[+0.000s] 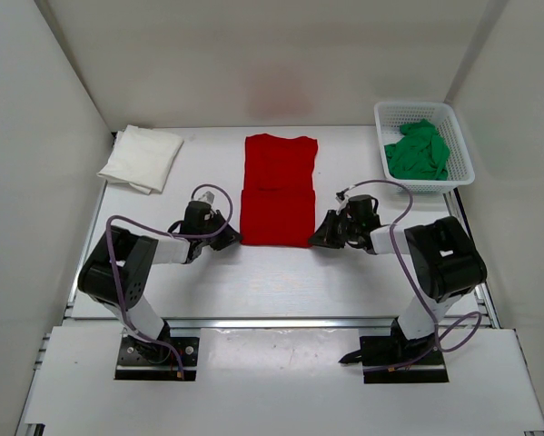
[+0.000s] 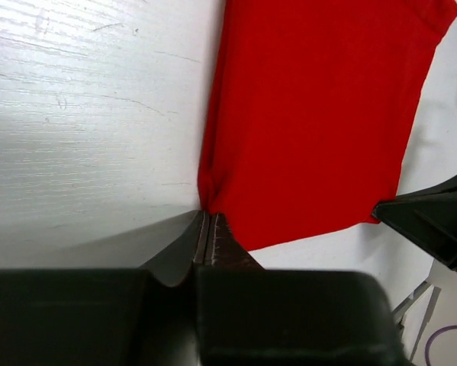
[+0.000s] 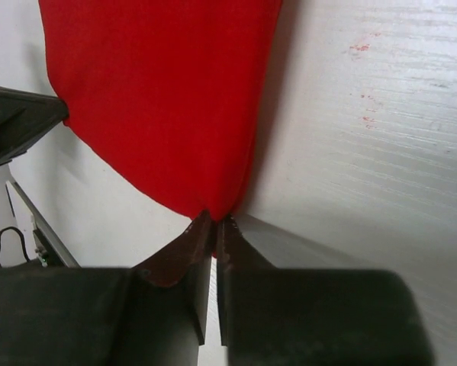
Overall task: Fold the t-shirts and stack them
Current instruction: Grab one side of the 2/3 rectangular tshirt with both arms, then fold the long partially folded tshirt into a neat square
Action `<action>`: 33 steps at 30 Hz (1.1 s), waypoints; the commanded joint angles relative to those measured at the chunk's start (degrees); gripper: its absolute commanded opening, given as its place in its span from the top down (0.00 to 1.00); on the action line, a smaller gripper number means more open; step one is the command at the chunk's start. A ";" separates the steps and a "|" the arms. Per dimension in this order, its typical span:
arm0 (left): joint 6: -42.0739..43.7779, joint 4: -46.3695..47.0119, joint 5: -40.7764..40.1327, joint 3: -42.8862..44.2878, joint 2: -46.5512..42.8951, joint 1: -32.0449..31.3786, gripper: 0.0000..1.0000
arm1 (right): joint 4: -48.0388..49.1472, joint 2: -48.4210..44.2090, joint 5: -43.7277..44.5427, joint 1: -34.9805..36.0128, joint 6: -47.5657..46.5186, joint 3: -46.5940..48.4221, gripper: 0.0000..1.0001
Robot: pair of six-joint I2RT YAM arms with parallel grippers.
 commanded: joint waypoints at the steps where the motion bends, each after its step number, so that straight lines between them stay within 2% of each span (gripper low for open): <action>1: -0.30 -1.47 -0.46 -0.95 -0.76 -0.58 1.00 | 1.66 -1.14 1.16 0.52 -0.17 0.61 1.00; 7: 0.05 -5.60 0.76 -4.02 -8.58 -0.58 1.00 | -1.06 -9.73 4.41 2.01 -0.26 -5.62 1.00; 11: 3.12 -13.94 2.78 -9.55 -20.17 -0.40 1.00 | -7.02 -19.83 9.58 6.92 -0.43 -13.08 0.99; 15: 6.55 -30.78 -2.30 -14.30 -38.67 -5.57 1.00 | -15.81 -33.27 16.53 17.36 2.98 -18.46 1.00; 17: 4.55 -36.70 -3.70 -14.75 -48.02 -7.87 1.00 | -20.82 -38.57 19.51 22.38 5.88 -18.65 1.00; 19: 2.87 -43.54 -4.15 -12.57 -56.45 -10.68 1.00 | -24.78 -44.19 21.64 23.72 6.68 -16.81 1.00; 20: 2.60 -45.23 -3.98 -11.34 -57.18 -10.69 1.00 | -26.28 -44.91 21.21 22.68 6.08 -14.71 1.00; 24: 2.95 -41.13 -2.05 -2.21 -52.98 -10.25 1.00 | -30.50 -43.35 18.58 17.50 -0.76 -2.95 1.00; 27: 4.09 -33.58 0.75 3.25 -44.04 -6.31 1.00 | -29.73 -37.37 14.98 10.22 -5.16 5.58 1.00; 30: 3.83 -27.94 4.44 8.26 -36.47 -0.08 1.00 | -27.97 -28.15 9.37 4.32 -7.37 14.28 1.00; 33: 4.70 -23.99 2.54 16.77 -23.83 2.93 1.00 | -26.82 -15.60 8.21 0.54 -9.04 23.68 1.00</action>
